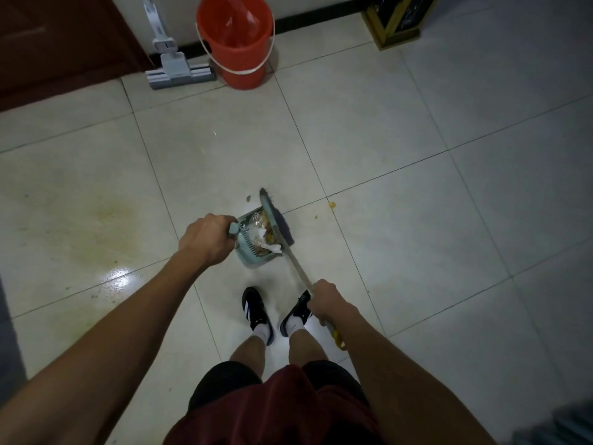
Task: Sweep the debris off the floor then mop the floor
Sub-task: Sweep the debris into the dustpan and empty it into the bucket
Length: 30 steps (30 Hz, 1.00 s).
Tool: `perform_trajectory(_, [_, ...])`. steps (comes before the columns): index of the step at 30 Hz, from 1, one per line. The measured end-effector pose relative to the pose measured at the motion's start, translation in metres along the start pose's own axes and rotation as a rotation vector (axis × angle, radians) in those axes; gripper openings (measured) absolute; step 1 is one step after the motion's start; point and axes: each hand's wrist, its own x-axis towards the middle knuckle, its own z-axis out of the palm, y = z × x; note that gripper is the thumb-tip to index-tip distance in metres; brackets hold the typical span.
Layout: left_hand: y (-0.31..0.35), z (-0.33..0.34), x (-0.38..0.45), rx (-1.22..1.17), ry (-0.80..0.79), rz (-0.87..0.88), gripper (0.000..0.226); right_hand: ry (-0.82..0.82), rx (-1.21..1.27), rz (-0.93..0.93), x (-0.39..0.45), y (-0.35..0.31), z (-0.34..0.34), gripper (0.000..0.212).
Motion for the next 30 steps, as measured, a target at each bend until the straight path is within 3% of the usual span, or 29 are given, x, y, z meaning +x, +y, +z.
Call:
perform_trajectory(6, [-0.014,-0.006,-0.002,-0.042,0.020,-0.011,0.010,0.004,0.198,0.027,-0.023,0.001,-0.009,0.036])
perform_trajectory(18, [-0.034,-0.040,-0.015,-0.197,0.130,-0.134,0.015,0.156,0.313,0.035,-0.059,-0.020,-0.054,0.041])
perform_trajectory(30, [-0.054,-0.094,-0.018,-0.323,0.264,-0.154,0.015,0.289,0.539,-0.022,-0.061,-0.080,-0.092,0.016])
